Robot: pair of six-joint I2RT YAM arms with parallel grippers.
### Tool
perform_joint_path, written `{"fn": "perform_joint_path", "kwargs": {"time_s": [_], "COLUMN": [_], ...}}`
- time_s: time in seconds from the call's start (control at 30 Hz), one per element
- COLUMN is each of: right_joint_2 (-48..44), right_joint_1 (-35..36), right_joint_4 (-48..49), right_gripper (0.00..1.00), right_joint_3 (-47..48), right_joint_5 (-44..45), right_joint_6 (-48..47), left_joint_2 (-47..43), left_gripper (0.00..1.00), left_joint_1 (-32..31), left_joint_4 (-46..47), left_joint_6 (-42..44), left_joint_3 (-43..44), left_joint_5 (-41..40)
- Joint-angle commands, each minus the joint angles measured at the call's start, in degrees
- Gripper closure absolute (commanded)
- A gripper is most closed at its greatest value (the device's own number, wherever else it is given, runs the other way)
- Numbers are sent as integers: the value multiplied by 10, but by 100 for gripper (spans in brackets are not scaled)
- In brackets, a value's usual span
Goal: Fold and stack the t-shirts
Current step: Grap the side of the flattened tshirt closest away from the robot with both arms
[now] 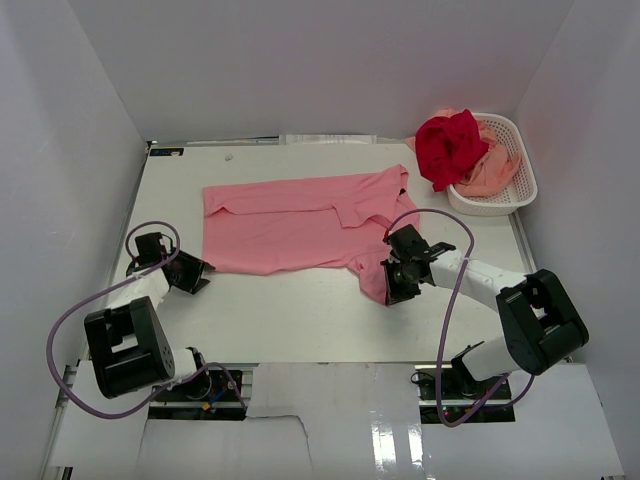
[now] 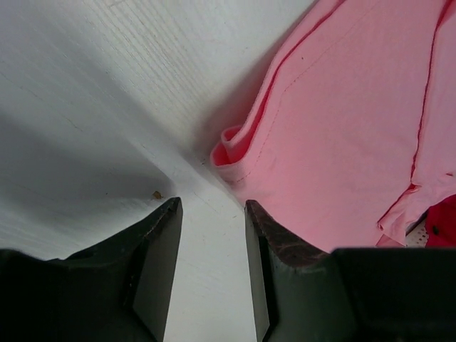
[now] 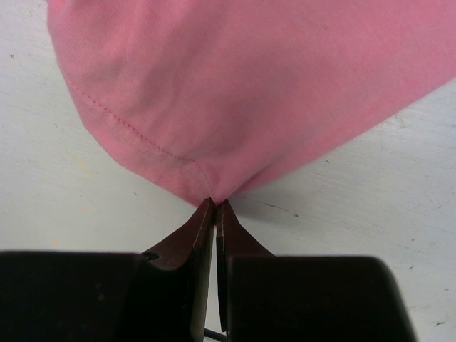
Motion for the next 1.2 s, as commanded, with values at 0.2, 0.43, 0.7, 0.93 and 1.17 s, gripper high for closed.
{"fn": "perform_joint_path", "kwargs": {"time_s": [0.2, 0.43, 0.7, 0.93, 1.17], "right_joint_2": [22, 21, 23, 30, 30], "right_joint_1": [7, 7, 7, 7, 8], "right_joint_4": [-27, -26, -25, -24, -24], "right_gripper": [92, 92, 92, 92, 92], "right_joint_3": [-29, -32, -31, -28, -27], "right_joint_5": [1, -1, 1, -3, -5], "right_joint_6": [-8, -6, -7, -8, -9], "left_joint_2": [56, 111, 122, 174, 294], "left_gripper": [53, 78, 100, 100, 93], "left_joint_1": [1, 1, 0, -12, -43], "left_joint_4": [74, 90, 50, 28, 47], "left_joint_6": [-20, -14, -22, -38, -35], "left_joint_3": [5, 37, 110, 216, 310], "left_joint_5": [-19, -19, 42, 83, 118]}}
